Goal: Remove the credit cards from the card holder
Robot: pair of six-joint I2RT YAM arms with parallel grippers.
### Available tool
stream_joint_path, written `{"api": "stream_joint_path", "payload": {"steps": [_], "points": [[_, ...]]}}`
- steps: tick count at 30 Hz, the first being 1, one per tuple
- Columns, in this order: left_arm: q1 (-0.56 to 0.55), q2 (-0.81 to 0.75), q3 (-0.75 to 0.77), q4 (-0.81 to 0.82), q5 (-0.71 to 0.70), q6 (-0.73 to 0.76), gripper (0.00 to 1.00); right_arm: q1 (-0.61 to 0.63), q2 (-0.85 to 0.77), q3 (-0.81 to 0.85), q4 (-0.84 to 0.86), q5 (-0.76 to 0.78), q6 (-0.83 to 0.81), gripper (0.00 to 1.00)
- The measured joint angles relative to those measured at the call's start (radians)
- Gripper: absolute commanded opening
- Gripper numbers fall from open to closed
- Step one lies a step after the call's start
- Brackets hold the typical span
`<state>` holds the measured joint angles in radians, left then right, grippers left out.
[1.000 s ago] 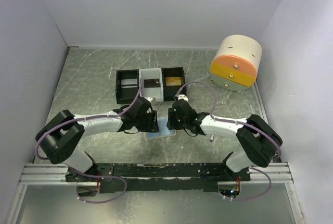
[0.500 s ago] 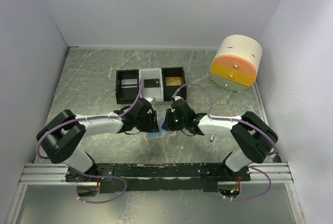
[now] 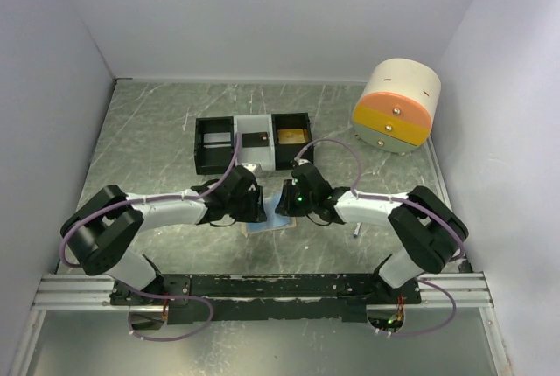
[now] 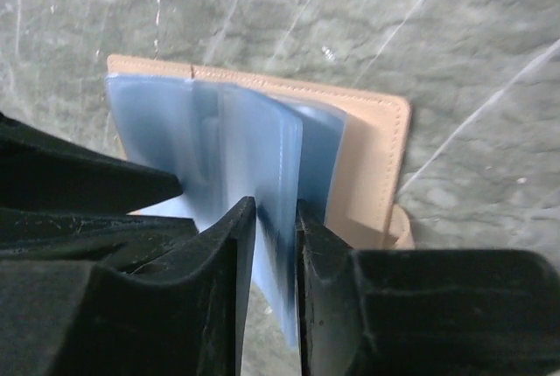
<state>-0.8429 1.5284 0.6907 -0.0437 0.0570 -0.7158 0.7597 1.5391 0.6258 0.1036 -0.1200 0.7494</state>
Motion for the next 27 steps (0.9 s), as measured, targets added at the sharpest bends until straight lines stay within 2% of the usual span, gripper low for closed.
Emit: {"api": "stream_joint_path", "payload": {"steps": [3,5,10,16,19,23,25,27], "points": [[-0.001,-0.001,0.0,-0.003,-0.006,0.0,0.45,-0.002,-0.005,0.024,-0.042,0.045,-0.034,0.15],[-0.002,-0.001,0.0,-0.003,-0.008,0.0,0.45,-0.002,-0.005,0.024,-0.058,0.053,-0.051,0.01],[-0.003,-0.001,0.0,-0.005,-0.013,0.001,0.44,0.005,-0.004,0.035,-0.089,0.074,-0.074,0.0],[-0.003,-0.001,0.0,-0.006,-0.022,0.001,0.43,0.088,0.044,0.14,-0.219,0.232,-0.122,0.0],[-0.006,-0.003,0.002,-0.012,-0.032,0.001,0.45,0.125,0.061,0.172,-0.26,0.307,-0.135,0.07],[-0.01,-0.018,0.002,-0.035,-0.061,0.001,0.5,0.141,0.06,0.177,-0.276,0.357,-0.139,0.3],[-0.01,-0.032,0.002,-0.05,-0.078,0.001,0.53,0.136,0.043,0.176,-0.283,0.372,-0.149,0.33],[-0.01,-0.053,0.001,-0.065,-0.096,0.001,0.61,0.12,0.018,0.172,-0.286,0.367,-0.165,0.36]]}}
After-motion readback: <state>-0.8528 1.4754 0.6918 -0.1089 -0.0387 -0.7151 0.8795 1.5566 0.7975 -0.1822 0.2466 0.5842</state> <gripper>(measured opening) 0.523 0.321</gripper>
